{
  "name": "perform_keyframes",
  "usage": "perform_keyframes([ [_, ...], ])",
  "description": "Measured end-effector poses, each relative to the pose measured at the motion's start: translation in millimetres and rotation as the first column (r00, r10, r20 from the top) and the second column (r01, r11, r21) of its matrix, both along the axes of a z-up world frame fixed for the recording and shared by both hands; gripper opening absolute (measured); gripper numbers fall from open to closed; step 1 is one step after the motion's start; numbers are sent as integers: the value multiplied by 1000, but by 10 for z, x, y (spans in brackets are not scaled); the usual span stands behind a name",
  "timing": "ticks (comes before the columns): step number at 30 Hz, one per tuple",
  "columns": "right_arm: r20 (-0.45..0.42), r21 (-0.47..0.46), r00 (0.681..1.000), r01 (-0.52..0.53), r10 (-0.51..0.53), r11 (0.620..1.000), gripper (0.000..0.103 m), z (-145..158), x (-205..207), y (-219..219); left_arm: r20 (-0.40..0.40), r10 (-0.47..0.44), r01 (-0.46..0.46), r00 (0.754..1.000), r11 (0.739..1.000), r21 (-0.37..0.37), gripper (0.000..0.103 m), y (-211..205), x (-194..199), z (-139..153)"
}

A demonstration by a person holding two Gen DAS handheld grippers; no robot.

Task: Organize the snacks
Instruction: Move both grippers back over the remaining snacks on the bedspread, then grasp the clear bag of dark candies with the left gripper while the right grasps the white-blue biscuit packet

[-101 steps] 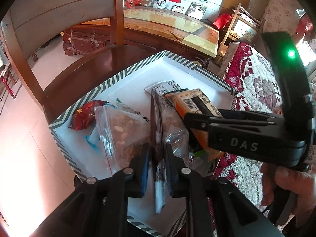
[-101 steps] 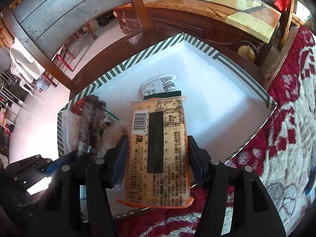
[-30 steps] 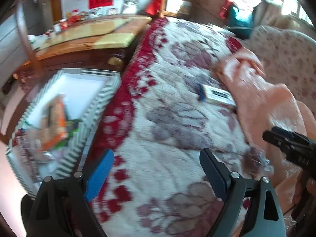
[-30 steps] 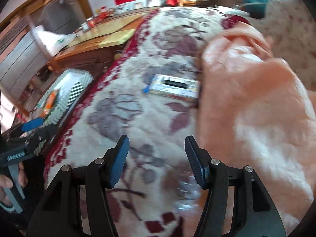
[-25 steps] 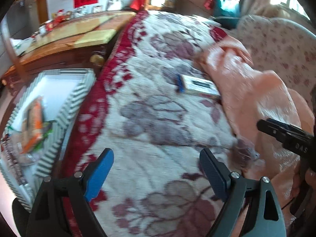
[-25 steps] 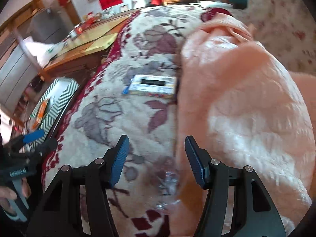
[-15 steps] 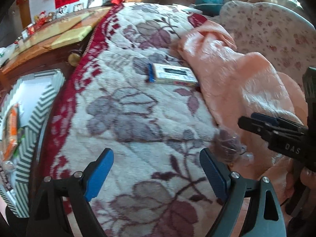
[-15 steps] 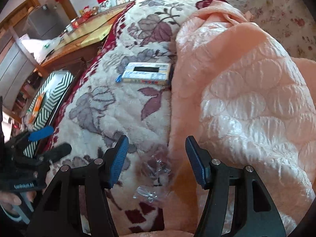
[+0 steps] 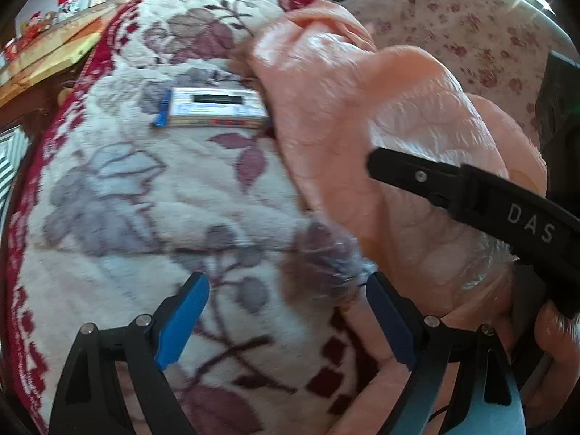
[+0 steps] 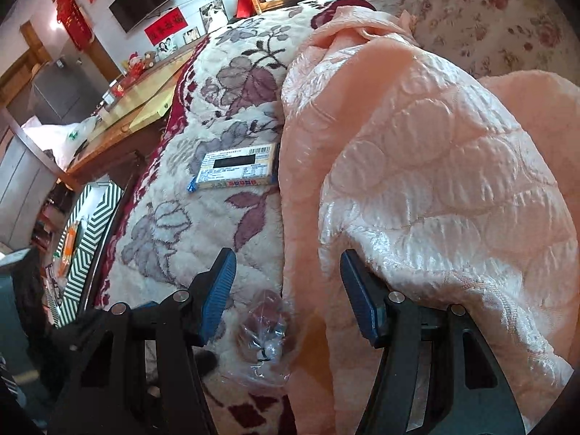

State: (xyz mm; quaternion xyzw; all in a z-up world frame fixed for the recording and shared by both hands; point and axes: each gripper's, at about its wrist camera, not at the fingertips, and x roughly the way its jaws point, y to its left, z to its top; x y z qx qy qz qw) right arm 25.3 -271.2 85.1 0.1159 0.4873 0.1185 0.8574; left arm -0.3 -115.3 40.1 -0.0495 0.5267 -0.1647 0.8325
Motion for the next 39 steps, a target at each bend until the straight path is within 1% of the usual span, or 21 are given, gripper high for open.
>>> perform_keyframes([
  [3,-4,28,1000,12,-12,1000,60,-8,7,-48,-7,-10,10,1000,1000,-19,90,-120,56,-38],
  [6,-7,38,1000,17,-17,999,60,-18,10,-63,-39,-9,8,999,999,-40,90,-200,135,-125],
  [9,-7,35,1000,15,-15,999,60,-24,13,-70,-80,-9,7,997,999,-32,88,-261,199,-269],
  [10,-8,34,1000,15,-15,999,60,-27,10,-71,-91,-8,5,996,999,-38,82,-255,204,-322],
  [11,-8,35,1000,16,-16,999,60,-31,10,-74,-98,-9,4,995,999,-48,61,-237,201,-359],
  [12,-9,35,1000,16,-16,999,60,-31,8,-70,-106,-17,11,994,998,-61,46,-213,193,-390],
  [13,-9,34,1000,16,-16,999,60,-33,9,-70,-110,-28,20,993,997,-78,42,-190,184,-404],
  [15,-10,29,1000,16,-15,999,60,-34,10,-67,-92,-46,39,995,996,-78,36,-149,142,-359],
  [18,3,4,1000,-14,14,1000,60,-11,14,3,-47,-51,48,998,997,-61,33,-32,69,-231],
  [21,13,3,998,-60,60,998,60,7,47,111,-15,-26,26,1000,999,-43,32,170,30,-123],
  [23,4,-22,993,-119,120,993,60,-2,133,246,1,-1,1,1000,999,-33,32,338,2,-54],
  [25,5,-71,984,-180,181,981,60,0,214,393,24,34,-34,999,999,-10,32,508,-23,19],
  [27,5,-141,964,-262,265,955,60,-6,337,595,36,74,-74,997,997,-4,32,706,-69,64],
  [28,1,-177,946,-319,324,931,60,-31,437,733,37,94,-94,995,996,-4,32,804,-77,85],
  [29,-5,-201,934,-350,356,915,60,-53,507,803,41,116,-116,992,993,-1,32,907,-90,104],
  [31,-36,-276,901,-426,433,862,60,-144,741,988,50,151,-152,987,988,13,32,1068,-103,124],
  [34,-67,-346,856,-502,513,793,60,-236,1001,1163,53,197,-199,979,980,24,32,1287,-149,149],
  [36,-79,-384,819,-552,569,741,60,-279,1157,1257,43,227,-228,973,974,21,32,1396,-123,143],
  [37,-90,-400,790,-587,607,704,61,-308,1244,1302,37,239,-240,970,971,18,32,1459,-125,140],
  [38,-106,-412,763,-618,638,670,65,-334,1316,1344,33,250,-251,968,968,15,32,1517,-99,129],
  [39,-118,-419,746,-636,656,648,69,-357,1356,1367,31,259,-259,965,966,15,32,1560,-76,125],
])
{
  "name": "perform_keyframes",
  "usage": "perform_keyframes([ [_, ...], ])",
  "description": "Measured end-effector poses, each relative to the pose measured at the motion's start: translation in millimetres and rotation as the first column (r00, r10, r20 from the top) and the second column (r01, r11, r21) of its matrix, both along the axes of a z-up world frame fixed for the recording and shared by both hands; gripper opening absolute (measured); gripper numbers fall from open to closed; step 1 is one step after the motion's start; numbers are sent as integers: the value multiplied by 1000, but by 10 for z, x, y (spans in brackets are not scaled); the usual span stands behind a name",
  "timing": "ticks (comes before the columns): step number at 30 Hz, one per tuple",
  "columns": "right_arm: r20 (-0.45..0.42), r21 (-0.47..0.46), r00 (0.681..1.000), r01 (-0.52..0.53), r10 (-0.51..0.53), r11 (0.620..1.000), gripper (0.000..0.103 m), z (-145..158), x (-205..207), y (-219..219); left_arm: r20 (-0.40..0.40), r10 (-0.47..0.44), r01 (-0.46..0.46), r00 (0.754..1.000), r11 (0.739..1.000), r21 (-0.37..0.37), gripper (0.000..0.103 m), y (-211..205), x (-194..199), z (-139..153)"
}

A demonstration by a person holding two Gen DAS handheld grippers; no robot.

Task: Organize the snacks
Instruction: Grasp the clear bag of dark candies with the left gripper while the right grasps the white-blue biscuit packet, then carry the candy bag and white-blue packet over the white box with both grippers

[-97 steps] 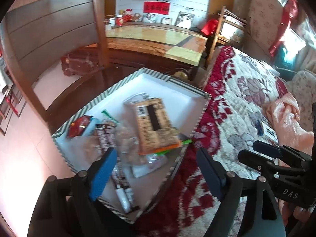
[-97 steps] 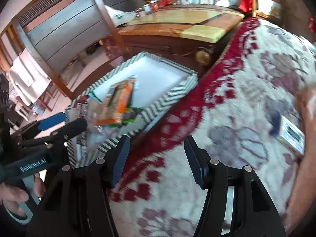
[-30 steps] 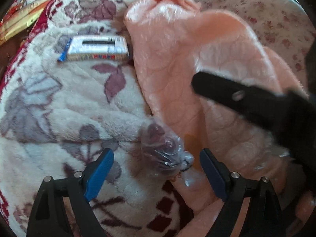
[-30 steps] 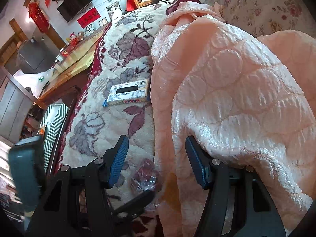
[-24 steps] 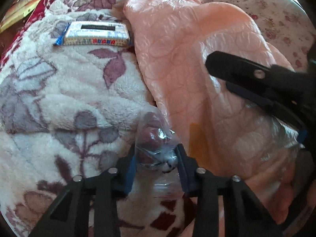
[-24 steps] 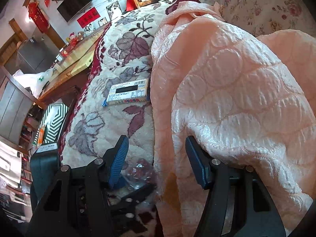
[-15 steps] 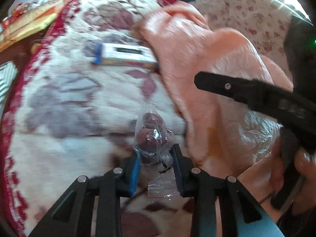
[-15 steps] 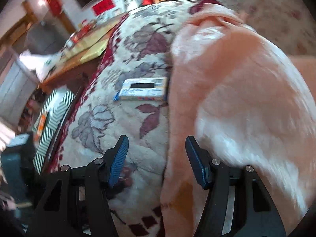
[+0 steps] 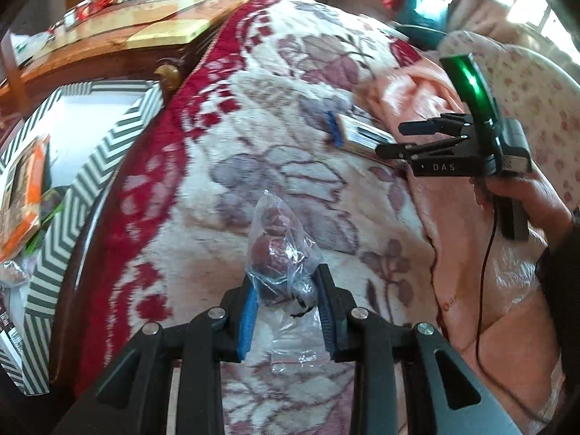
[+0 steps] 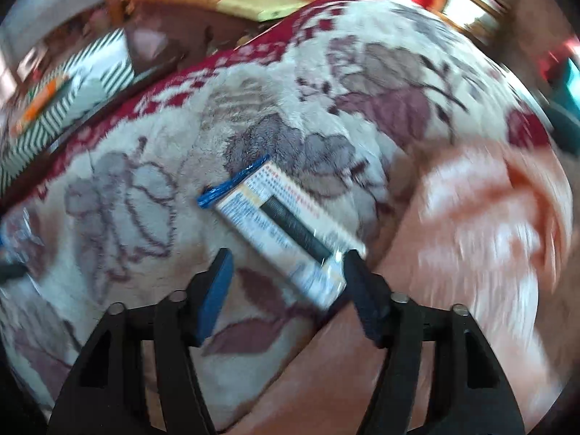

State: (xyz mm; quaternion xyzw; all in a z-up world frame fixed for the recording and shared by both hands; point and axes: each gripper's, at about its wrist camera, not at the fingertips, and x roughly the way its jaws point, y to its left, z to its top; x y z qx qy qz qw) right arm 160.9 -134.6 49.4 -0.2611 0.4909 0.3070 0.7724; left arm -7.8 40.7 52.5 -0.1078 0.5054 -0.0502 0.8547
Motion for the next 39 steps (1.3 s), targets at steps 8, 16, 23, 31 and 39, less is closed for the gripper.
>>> perform_keyframes([
  [8,-94,-78,982,-174,166,982,71,-278,338,169,-27,15,-15,1000,1000,-5,32,86,72,-62],
  [16,-143,29,990,-12,16,1000,62,-263,272,55,-26,19,-19,999,1000,-5,32,83,55,-77],
  [23,-186,77,981,64,-49,995,57,-158,-356,72,-22,36,-36,999,999,-4,32,153,-29,-63],
  [31,-123,73,986,120,-110,990,67,-211,-485,254,-18,52,-52,998,999,-2,32,198,-106,-64],
  [39,-137,212,971,220,-194,952,59,-48,-755,64,-1,63,-63,998,998,5,32,233,-156,-28],
])
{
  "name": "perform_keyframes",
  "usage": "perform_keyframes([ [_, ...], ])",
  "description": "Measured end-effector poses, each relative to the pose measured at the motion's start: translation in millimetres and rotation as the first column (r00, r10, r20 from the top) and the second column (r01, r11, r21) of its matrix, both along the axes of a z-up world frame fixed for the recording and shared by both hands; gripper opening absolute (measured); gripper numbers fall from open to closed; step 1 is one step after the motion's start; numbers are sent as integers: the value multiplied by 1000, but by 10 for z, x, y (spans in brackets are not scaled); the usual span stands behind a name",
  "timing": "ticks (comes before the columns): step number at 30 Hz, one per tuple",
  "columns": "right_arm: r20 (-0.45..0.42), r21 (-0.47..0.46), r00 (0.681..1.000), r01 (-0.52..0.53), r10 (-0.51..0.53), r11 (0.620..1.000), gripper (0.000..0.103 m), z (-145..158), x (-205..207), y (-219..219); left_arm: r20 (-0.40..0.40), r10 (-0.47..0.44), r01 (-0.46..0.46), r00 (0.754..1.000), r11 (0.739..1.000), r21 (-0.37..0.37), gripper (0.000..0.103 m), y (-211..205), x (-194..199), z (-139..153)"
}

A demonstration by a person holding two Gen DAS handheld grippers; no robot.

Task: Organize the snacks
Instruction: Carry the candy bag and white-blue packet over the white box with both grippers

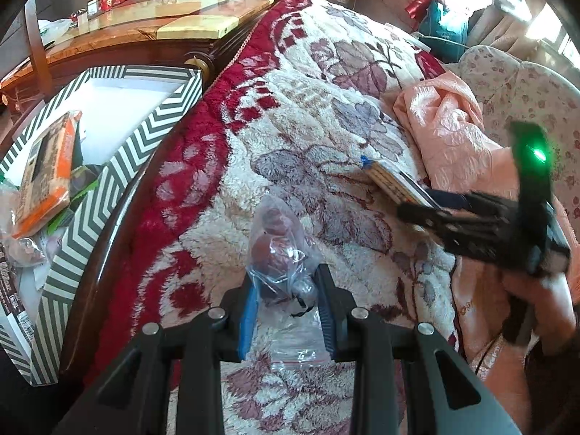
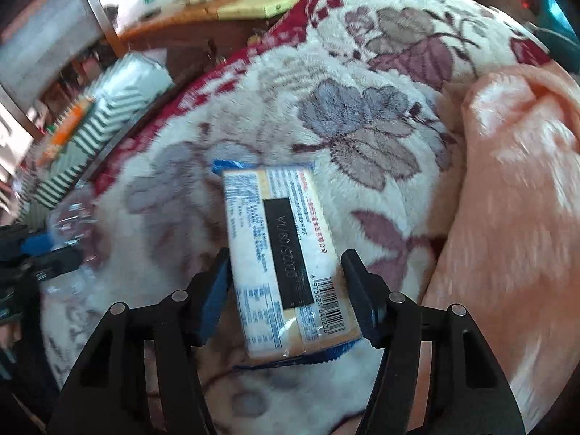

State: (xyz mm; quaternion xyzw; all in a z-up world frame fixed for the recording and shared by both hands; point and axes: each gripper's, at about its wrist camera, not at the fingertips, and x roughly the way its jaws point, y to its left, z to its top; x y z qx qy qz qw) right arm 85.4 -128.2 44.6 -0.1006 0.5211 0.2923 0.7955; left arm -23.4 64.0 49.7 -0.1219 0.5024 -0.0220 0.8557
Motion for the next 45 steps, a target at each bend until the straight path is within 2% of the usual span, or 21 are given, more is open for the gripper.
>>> perform_keyframes([
  [5,22,73,998,52,-54,996,56,95,-274,-44,9,-6,6,1000,1000,12,32,-18,-27,40],
  [9,-39,34,997,66,-65,997,55,-45,-379,3,-3,-9,9,1000,1000,18,32,-2,-79,18],
  [11,-34,44,995,91,-89,995,56,-69,-397,-2,-3,-5,6,1000,1000,19,32,10,-96,9],
  [16,-89,43,986,143,-139,989,58,-134,-241,56,-10,1,-1,1000,1000,15,32,20,-99,-12],
  [19,-98,27,987,132,-129,991,59,-182,-197,136,-11,-3,3,1000,1000,19,32,14,-97,-14],
  [20,-92,27,989,122,-119,992,55,-182,-203,154,-10,-2,2,1000,1000,19,32,15,-98,-12],
  [26,-52,42,995,82,-79,996,54,-57,-331,185,12,13,-13,1000,1000,25,32,51,-118,41],
  [35,-30,121,997,72,-69,990,54,139,-538,338,50,47,-49,998,997,53,32,179,-176,170],
  [45,-15,134,1000,15,-13,991,54,275,-648,663,99,96,-105,990,990,98,32,393,-259,333],
])
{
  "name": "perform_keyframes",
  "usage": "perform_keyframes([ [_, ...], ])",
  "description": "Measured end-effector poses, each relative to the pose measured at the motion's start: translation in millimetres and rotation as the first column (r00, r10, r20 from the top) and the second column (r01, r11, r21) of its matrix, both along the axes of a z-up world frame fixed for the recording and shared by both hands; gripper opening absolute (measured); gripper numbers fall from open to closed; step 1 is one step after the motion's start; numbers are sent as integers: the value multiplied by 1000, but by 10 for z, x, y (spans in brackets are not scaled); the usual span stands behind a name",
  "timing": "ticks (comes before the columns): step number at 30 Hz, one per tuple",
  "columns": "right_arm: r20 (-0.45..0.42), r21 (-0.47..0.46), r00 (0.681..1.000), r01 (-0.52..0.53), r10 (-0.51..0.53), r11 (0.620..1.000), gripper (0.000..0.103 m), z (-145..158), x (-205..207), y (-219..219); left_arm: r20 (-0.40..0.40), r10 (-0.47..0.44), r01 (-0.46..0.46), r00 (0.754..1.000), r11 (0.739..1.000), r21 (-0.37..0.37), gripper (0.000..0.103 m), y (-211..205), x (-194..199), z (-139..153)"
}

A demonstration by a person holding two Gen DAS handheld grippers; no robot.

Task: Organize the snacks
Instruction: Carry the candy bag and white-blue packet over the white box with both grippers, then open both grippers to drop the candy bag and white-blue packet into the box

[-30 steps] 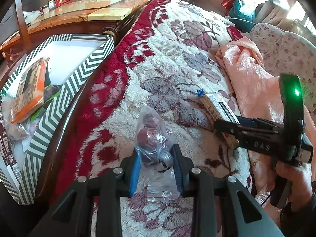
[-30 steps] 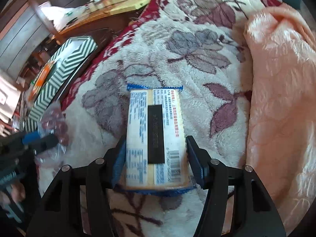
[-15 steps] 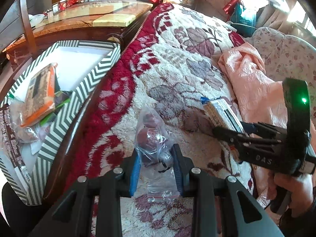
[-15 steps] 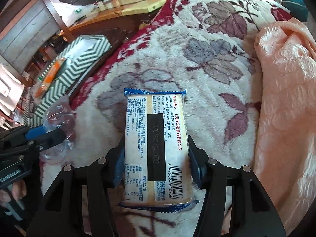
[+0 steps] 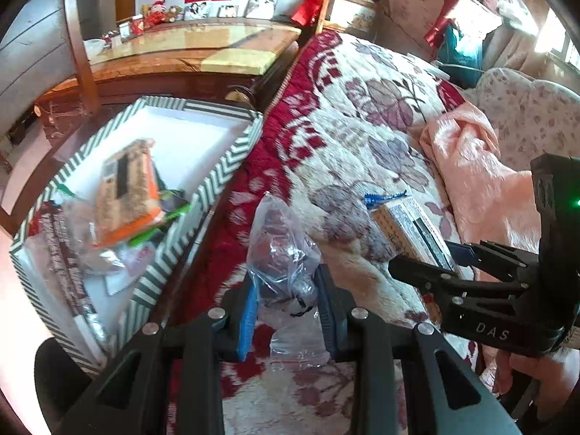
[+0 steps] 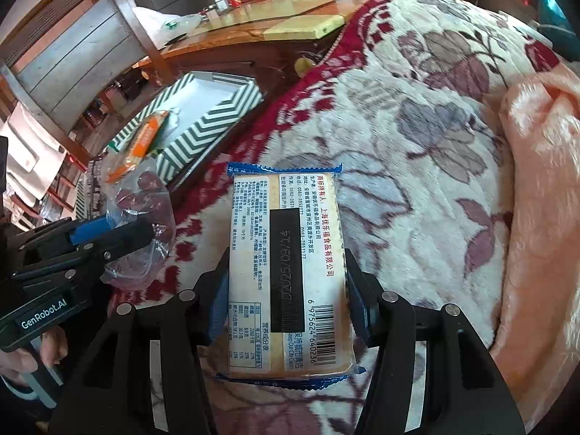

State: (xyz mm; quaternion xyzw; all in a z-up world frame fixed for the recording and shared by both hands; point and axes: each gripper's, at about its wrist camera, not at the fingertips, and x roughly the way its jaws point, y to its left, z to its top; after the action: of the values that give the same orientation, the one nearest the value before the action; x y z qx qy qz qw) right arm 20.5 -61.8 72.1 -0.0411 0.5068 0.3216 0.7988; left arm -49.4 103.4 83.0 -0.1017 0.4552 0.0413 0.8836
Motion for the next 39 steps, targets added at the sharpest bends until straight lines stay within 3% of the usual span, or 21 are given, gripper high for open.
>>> perform_keyframes([
  [15,18,7,996,-93,93,996,54,175,-11,576,40,106,-107,993,994,14,32,521,-99,152],
  [29,30,-6,968,-250,250,968,54,302,83,1658,27,270,-270,963,963,13,32,1327,-187,107],
  [39,12,-89,941,-337,339,937,54,112,192,2421,9,299,-299,954,954,7,32,1578,-90,-35],
])
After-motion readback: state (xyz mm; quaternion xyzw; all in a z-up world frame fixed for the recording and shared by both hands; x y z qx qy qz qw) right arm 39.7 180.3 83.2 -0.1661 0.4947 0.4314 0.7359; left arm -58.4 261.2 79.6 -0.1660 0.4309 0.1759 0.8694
